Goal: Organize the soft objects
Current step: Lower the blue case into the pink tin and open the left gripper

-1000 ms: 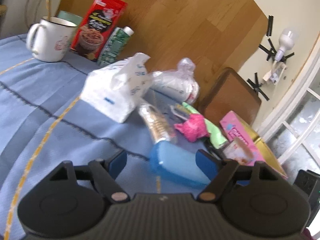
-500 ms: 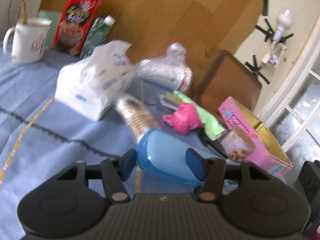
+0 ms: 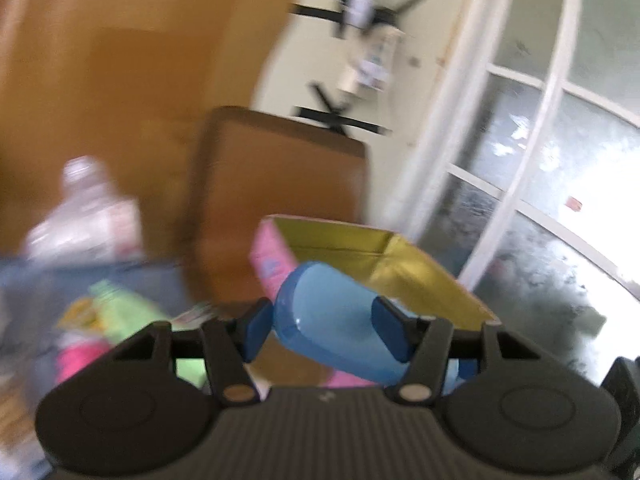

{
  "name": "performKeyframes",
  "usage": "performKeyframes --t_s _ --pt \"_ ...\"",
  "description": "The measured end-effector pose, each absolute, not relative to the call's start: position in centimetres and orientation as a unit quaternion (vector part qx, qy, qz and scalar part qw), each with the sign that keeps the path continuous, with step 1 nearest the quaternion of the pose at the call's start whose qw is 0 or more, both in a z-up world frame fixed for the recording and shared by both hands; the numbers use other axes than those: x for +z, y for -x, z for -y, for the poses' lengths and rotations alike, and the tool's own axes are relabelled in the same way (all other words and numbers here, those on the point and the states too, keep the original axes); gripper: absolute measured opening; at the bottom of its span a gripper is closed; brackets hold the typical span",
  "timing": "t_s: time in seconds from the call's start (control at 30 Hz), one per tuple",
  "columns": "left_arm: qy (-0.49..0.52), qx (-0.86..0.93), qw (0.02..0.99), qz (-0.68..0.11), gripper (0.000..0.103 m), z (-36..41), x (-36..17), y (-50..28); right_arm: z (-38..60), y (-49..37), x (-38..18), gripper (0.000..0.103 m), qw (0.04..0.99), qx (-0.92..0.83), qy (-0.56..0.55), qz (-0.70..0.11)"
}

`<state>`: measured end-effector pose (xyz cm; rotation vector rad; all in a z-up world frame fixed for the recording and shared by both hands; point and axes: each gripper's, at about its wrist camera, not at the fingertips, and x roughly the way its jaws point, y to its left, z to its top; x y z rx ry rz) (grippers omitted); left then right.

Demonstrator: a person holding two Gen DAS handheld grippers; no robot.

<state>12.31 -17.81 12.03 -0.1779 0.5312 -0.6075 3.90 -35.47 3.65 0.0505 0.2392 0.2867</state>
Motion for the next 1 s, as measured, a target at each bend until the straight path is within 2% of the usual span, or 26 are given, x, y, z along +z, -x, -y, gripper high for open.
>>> performKeyframes --t_s 0.17,0.3,0.37,0.43,0.73,0.87,1.0 --pt "0.044 -0.312 0.912 -0.264 0.056 26.3 12.0 -15.9 40.9 -6.2 3.0 0.070 0.988 0.071 -0.042 -0.131" --pt "-0.003 -0.262 0.924 -0.279 0.069 30.6 10.5 -18.4 42.1 -8.8 1.9 0.071 0.984 0.043 -0.063 -0.163" --pt "-0.011 -0.241 0.925 -0.294 0.069 30.8 9.7 -19.2 41.2 -9.5 1.5 0.072 0.982 0.041 -0.064 -0.173" --pt "0.006 -0.244 0.922 -0.301 0.069 29.8 9.7 -19.2 40.8 -9.6 1.1 0.072 0.982 0.042 -0.068 -0.169" --pt "0.058 -0.264 0.930 -0.247 0.070 22.7 13.2 -15.6 40.4 -8.7 1.2 0.071 0.987 0.012 -0.066 -0.143" --pt "0.080 -0.261 0.938 -0.213 0.071 17.9 14.2 -12.7 40.9 -8.8 1.5 0.071 0.987 -0.041 -0.064 -0.141" --pt "0.079 -0.217 0.953 -0.196 0.072 11.7 13.2 -9.1 40.4 -7.2 2.7 0.071 0.989 -0.011 -0.094 -0.116"
